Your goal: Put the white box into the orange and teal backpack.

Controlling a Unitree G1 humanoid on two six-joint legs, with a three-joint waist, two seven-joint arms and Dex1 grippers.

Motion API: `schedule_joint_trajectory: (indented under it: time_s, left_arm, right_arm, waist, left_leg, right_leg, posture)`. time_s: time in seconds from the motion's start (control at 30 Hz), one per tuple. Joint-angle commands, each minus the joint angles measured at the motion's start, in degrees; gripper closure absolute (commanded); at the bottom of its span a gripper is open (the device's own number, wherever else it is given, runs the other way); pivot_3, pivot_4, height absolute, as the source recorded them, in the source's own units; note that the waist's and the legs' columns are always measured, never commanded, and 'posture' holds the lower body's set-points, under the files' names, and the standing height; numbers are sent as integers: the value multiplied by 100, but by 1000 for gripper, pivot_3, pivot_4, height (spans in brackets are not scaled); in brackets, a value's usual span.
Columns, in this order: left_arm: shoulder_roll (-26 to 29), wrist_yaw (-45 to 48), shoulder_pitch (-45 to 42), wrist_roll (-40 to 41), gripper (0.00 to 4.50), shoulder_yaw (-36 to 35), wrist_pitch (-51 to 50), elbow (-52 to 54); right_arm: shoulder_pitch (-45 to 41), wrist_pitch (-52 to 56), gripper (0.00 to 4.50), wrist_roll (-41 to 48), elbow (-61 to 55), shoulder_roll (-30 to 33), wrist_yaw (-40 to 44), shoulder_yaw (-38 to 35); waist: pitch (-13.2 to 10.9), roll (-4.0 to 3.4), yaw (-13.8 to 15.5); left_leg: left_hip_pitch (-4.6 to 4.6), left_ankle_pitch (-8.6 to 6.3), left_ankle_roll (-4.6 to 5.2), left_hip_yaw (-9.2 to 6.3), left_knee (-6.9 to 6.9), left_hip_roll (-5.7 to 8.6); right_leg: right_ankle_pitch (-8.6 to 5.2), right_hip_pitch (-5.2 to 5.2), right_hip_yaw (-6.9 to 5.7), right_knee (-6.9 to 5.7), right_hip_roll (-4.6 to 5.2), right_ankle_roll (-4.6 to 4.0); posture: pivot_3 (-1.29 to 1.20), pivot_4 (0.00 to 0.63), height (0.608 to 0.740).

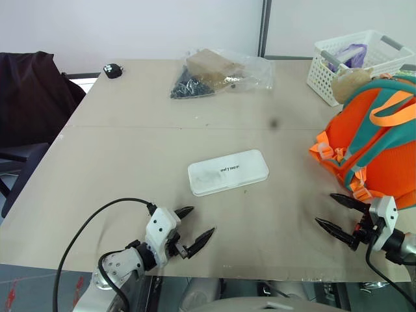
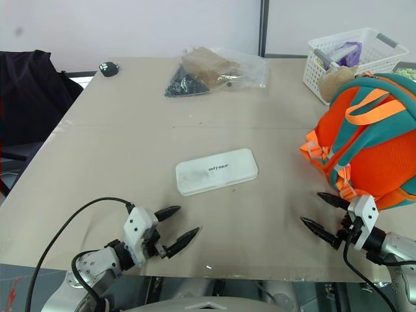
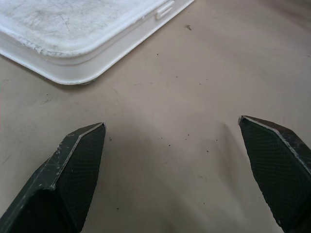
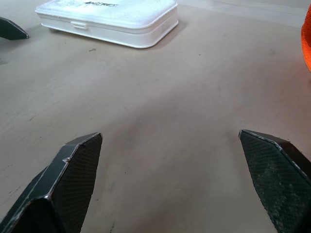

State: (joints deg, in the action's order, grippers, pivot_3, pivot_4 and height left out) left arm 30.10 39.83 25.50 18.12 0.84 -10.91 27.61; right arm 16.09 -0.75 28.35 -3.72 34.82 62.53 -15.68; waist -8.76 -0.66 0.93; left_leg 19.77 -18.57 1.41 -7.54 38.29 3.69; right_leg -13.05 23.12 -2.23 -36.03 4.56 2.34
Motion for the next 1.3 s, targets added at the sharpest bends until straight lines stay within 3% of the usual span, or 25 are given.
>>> schedule_joint_trajectory:
  time_s: [0.03,0.47,0.57,0.67,0.77,0.83,0.93,1.0,1.23,1.27,1.3]
  left_arm:
    - [58,86,55,74,0,-110,49,-1]
    - [183,479,-91,646,0,-446,-234,-107]
    - [303,419,-38,916,0,-692,-677,-43]
    - [521,469,-137,1915,0,-1304,-1518,-27]
    - [1076,908,-422,3644,0,-2128,-2825,-416]
    - [1518,1205,-699,4109,0,-2332,-3475,-847]
    - [2343,2029,-1234,4268,0,-2069,-4354,-1634]
    - [2504,2065,-1999,4248,0,-1768,-4882,-2368]
    - [1976,1807,-4715,3425,0,-408,-6124,-4357]
    - [1915,1859,-4951,3295,0,-275,-6146,-4516]
    - [1862,1910,-5151,3210,0,-181,-6197,-4652]
  right_arm:
    - [110,-263,50,-137,-222,-172,-145,76]
    - [519,-399,50,-242,-565,-521,-569,247]
    - [466,94,50,-242,-711,-489,-893,326]
    - [256,841,50,-96,-1142,-518,-1396,460]
    - [-190,1815,50,448,-1624,-539,-1789,584]
    - [-586,2441,50,784,-1750,-595,-2119,613]
    - [-1219,2817,50,868,-1608,-728,-2318,769]
    - [-1593,2924,50,855,-1392,-859,-2372,879]
    - [-2510,2401,50,-141,-427,-1190,-2784,1317]
    - [-2603,2266,608,-347,-346,-1262,-2892,1408]
    - [-2688,2212,830,-529,-292,-1339,-3001,1526]
  waist:
    - [0,0,1]
    - [-6,3,-5]
    - [-6,4,-8]
    - [-6,5,-18]
    - [-19,27,-28]
    - [-22,26,-25]
    - [-27,35,-25]
    - [-29,37,-20]
    - [-37,70,-43]
    - [-37,69,-58]
    - [-36,69,-91]
  left_leg:
    - [0,0,0,0,0,0]
    - [1,8,-14,7,0,-3]
    - [1,8,-15,8,0,-3]
    - [-2,8,-15,9,-1,-6]
    - [2,-1,2,16,1,-11]
    - [3,0,0,19,2,-10]
    - [-2,2,-3,24,3,-4]
    - [-2,6,-10,30,3,-1]
    - [-4,17,-28,54,9,9]
    - [-1,18,-29,54,10,10]
    - [-1,18,-30,56,9,9]
  right_leg:
    - [0,0,0,0,0,0]
    - [0,6,8,-1,-4,0]
    - [0,6,8,-1,-4,0]
    - [0,8,10,-10,-6,-2]
    - [-1,30,18,-38,-10,-3]
    - [-2,45,22,-59,-12,-5]
    - [-2,46,26,-70,-44,-5]
    - [-1,51,32,-73,-50,-5]
    - [3,61,47,-78,-49,-1]
    - [4,65,49,-79,-48,-1]
    - [4,70,56,-80,-47,-1]
  posture:
    - [0,150,740]
    - [0,150,740]
    - [0,150,740]
    - [0,150,740]
    - [0,150,740]
    - [0,150,740]
    - [0,150,740]
    - [0,150,740]
    - [0,150,740]
    - [0,150,740]
    - [0,150,740]
